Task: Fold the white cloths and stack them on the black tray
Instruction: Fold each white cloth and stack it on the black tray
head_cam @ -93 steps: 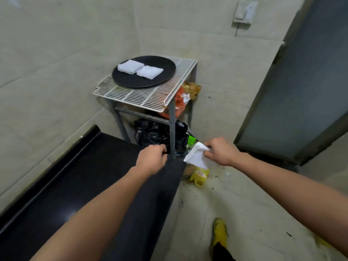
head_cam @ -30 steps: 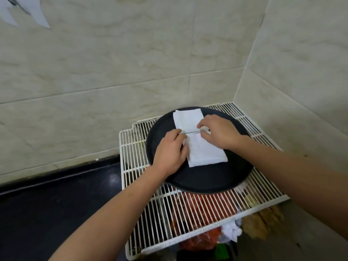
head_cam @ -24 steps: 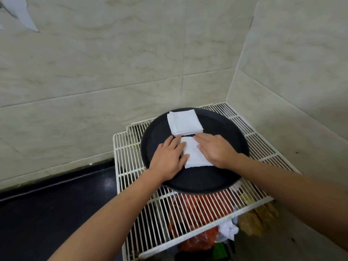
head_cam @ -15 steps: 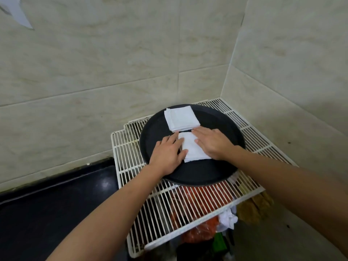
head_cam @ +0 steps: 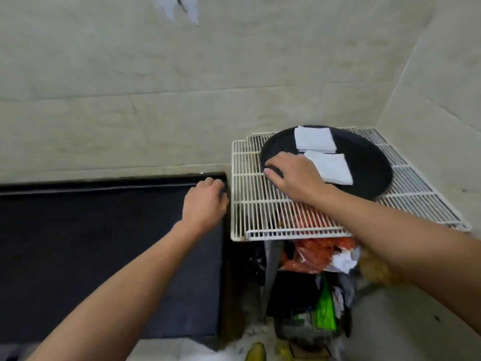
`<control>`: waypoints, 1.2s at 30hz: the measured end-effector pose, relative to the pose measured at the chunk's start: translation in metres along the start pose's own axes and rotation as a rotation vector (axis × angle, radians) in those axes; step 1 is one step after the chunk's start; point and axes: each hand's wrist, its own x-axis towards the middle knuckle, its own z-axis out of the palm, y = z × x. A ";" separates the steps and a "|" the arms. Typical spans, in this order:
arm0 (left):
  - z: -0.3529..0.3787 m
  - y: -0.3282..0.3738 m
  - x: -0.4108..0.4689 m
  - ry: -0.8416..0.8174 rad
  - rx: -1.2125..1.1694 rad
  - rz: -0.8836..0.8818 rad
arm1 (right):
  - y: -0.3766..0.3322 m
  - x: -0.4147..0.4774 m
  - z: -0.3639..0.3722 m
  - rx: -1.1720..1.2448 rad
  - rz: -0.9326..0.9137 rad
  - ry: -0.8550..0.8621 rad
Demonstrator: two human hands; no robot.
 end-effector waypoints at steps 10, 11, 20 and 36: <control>-0.080 -0.127 -0.224 -0.055 0.158 -0.490 | -0.229 -0.018 0.059 0.264 -0.371 -0.089; -0.088 -0.140 -0.241 -0.050 0.170 -0.529 | -0.250 -0.019 0.063 0.273 -0.401 -0.105; -0.158 -0.274 -0.366 -0.017 0.238 -0.700 | -0.434 -0.007 0.112 0.255 -0.542 -0.208; -0.237 -0.491 -0.474 -0.009 0.236 -0.872 | -0.695 0.065 0.187 0.218 -0.686 -0.310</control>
